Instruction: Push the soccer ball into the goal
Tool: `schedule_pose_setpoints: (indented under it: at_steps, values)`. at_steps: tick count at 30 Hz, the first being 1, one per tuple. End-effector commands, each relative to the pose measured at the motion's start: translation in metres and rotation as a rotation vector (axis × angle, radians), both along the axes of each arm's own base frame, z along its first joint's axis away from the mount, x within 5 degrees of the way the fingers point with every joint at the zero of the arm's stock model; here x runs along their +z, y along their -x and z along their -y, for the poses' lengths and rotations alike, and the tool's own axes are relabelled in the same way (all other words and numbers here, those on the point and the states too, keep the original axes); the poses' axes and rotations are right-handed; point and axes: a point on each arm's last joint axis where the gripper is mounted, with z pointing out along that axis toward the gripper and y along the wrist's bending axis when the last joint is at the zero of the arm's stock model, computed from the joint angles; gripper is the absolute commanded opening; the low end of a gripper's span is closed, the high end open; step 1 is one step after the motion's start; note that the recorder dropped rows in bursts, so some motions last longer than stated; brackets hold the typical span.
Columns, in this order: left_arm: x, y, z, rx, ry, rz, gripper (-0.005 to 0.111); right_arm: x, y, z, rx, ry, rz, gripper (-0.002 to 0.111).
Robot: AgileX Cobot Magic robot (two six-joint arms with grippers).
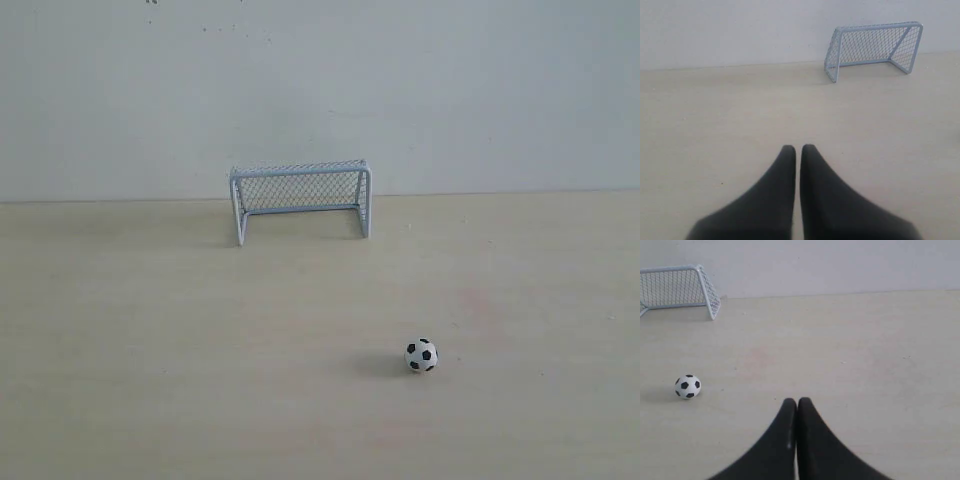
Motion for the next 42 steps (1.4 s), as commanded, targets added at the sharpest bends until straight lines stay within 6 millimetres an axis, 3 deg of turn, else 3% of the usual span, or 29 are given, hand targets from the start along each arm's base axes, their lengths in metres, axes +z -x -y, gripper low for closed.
schedule_pose_setpoints:
  at_steps: [1, 37, 42]
  values:
    - [-0.001, 0.0, 0.0, 0.0, 0.006, 0.004, 0.004, 0.001, 0.0, 0.0, -0.001, 0.005, 0.009, 0.0]
    - [-0.001, 0.0, 0.0, 0.0, 0.006, 0.004, 0.004, 0.001, 0.0, 0.0, -0.001, 0.005, 0.012, 0.0]
    - [-0.001, 0.0, 0.0, 0.0, 0.006, 0.004, 0.004, 0.014, -0.002, 0.001, -0.007, 0.007, 0.162, 0.0]
